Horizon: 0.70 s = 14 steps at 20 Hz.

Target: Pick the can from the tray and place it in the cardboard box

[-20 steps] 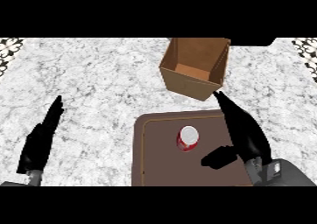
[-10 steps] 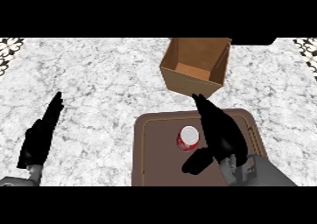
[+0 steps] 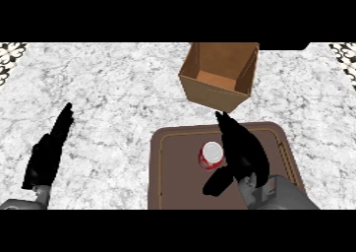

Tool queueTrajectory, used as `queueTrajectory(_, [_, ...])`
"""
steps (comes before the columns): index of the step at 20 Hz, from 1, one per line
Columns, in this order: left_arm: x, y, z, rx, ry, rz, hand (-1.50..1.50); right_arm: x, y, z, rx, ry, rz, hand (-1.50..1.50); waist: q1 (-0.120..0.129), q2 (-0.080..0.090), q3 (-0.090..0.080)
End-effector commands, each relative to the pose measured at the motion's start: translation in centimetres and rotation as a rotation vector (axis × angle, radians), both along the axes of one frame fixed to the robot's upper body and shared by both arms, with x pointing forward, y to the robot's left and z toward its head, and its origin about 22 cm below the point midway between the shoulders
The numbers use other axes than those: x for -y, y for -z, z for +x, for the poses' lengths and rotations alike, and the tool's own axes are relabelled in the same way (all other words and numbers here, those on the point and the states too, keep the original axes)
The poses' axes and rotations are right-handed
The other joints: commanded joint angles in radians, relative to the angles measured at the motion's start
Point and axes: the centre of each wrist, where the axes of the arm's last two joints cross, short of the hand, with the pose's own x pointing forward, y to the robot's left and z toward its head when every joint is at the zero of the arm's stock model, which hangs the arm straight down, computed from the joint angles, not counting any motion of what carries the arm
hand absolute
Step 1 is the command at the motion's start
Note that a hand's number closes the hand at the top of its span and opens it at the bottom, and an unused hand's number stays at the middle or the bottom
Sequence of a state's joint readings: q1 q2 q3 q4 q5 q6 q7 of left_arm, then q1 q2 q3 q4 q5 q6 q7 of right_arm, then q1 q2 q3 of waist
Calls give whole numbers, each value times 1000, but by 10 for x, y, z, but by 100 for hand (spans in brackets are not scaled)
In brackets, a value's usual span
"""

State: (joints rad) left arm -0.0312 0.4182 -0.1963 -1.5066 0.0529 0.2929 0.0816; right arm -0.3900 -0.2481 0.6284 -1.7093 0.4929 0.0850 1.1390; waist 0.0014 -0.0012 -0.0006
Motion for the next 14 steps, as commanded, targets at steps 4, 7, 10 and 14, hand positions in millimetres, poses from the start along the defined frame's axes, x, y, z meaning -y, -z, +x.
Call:
queueTrajectory(4, [-3, -13, 2, -7, 10, -14, 0, -20, -2, -6, -69, 88, -69, -150, 1, -1, 0])
queueTrajectory(7, [3, -1, -7, 3, 5, -17, 0, -14, 14, -1, -63, 97, -67, -150, 2, 1, 1])
queueTrajectory(10, [-5, -11, -1, 3, -6, 13, 0, -17, -4, -6, -47, 94, -65, -150, -1, 0, 0])
queueTrajectory(14, [-9, 0, 10, -1, 11, -4, 0, -33, 7, -6, -51, 101, -48, -150, -2, 1, 0])
